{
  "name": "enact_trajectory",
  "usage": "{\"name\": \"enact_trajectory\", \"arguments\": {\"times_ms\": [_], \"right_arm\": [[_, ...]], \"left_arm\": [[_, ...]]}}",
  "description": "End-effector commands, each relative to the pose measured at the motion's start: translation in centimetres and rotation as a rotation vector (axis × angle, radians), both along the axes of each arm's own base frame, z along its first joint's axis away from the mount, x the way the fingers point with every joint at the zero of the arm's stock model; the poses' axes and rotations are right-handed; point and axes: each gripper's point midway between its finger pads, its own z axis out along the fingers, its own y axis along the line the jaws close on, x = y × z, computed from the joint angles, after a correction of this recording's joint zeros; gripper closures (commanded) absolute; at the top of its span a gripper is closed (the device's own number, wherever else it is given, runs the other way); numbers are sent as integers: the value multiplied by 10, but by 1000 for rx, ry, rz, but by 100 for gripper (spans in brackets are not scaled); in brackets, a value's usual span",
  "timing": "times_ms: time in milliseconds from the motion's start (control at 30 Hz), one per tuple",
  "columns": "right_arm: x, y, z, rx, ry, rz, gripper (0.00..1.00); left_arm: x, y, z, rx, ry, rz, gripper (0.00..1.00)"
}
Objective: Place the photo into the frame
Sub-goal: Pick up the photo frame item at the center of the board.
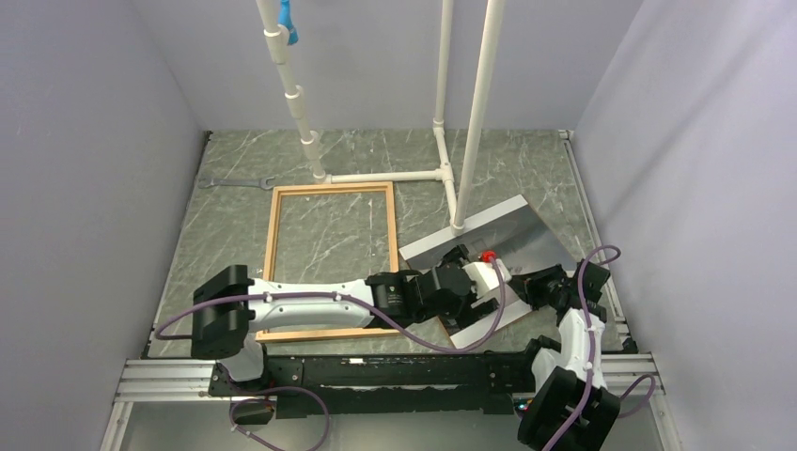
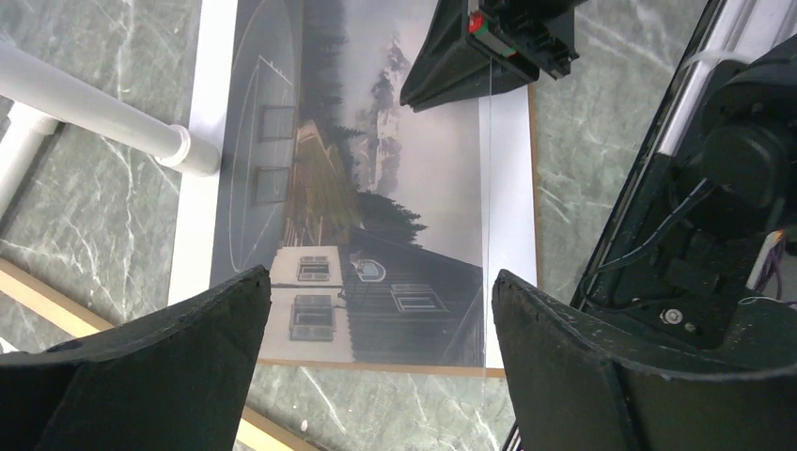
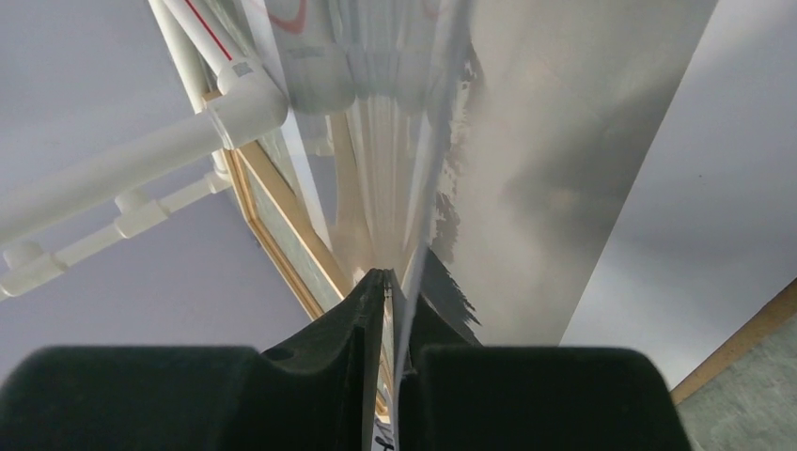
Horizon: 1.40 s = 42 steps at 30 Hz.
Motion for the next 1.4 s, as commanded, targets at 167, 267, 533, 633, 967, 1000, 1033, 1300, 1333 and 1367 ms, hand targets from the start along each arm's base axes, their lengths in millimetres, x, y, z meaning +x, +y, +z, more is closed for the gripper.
{"name": "enact_trajectory", "arguments": {"times_ms": [167, 267, 533, 633, 967, 1000, 1033, 1300, 1333, 1367], "right_arm": [[4, 4, 43, -44, -85, 62, 89], [5, 3, 60, -68, -127, 70, 85], [9, 6, 65, -64, -177, 100, 66], [8, 4, 54, -67, -139, 89, 70], [6, -1, 80, -130, -154, 89, 97], [6, -1, 87, -136, -167, 85, 98], [7, -2, 94, -145, -179, 82, 99], [16, -7, 159, -196, -282, 57, 100], [18, -8, 165, -203, -290, 56, 100], [19, -9, 170, -210, -299, 55, 100]], "left_arm": [[-3, 13, 57, -127, 11, 31, 9], [-4, 17, 61, -134, 17, 40, 9], [-1, 22, 58, -117, 14, 61, 9], [0, 24, 57, -110, 13, 73, 9], [22, 37, 40, -99, 154, 146, 7], [26, 39, 37, -98, 177, 158, 6], [29, 41, 35, -96, 194, 163, 6], [48, 61, 26, -111, 265, 236, 6], [50, 63, 27, -121, 269, 241, 5], [51, 65, 26, -128, 274, 242, 5]]}}
